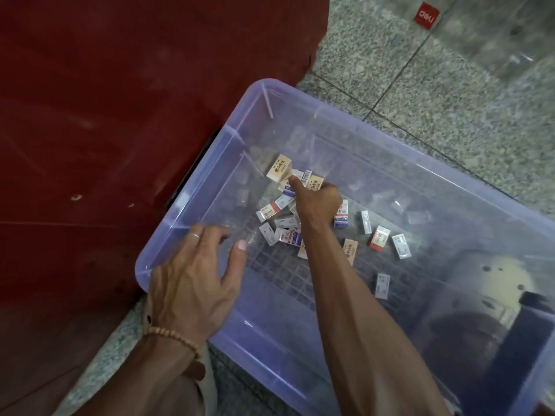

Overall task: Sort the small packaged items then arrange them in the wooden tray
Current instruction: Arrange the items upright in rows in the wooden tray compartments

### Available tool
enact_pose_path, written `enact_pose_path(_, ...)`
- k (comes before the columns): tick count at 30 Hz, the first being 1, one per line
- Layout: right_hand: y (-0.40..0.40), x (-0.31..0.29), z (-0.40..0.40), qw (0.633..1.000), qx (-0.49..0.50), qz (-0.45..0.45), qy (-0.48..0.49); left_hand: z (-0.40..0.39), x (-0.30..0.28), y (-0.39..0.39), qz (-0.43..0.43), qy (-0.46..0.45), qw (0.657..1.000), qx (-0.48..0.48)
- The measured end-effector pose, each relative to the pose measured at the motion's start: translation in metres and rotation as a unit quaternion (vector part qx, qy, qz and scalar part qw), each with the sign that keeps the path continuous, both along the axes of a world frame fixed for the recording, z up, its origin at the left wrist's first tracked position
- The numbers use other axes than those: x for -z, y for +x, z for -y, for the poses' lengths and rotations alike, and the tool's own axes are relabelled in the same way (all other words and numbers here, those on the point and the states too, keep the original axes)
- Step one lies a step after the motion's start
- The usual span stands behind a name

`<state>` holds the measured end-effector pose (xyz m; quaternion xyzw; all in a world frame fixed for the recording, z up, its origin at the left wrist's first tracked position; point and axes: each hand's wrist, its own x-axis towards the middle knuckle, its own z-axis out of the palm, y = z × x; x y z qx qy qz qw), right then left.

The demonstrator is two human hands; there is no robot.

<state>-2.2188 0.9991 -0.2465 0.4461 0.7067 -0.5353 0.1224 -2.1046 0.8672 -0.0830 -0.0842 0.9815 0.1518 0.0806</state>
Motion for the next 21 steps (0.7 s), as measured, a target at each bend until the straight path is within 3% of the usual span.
enact_pose_path(5, 0.003, 0.002, 0.001, 0.999, -0.032, -0.011, 0.036, 0.000, 0.000, 0.000, -0.001, -0.003, 1.000, -0.011)
enact_pose_path(8, 0.002, 0.003, -0.005, 0.999, -0.036, -0.010, -0.008, 0.000, 0.002, 0.000, -0.001, -0.007, 1.000, -0.011)
enact_pose_path(13, 0.000, -0.003, 0.001, 0.990, -0.136, 0.000, -0.044, 0.001, 0.002, 0.000, 0.001, -0.005, 1.000, -0.016)
enact_pose_path(21, -0.002, -0.009, 0.013, 0.991, -0.011, -0.017, -0.131, 0.001, 0.002, 0.000, -0.007, 0.002, 1.000, -0.013)
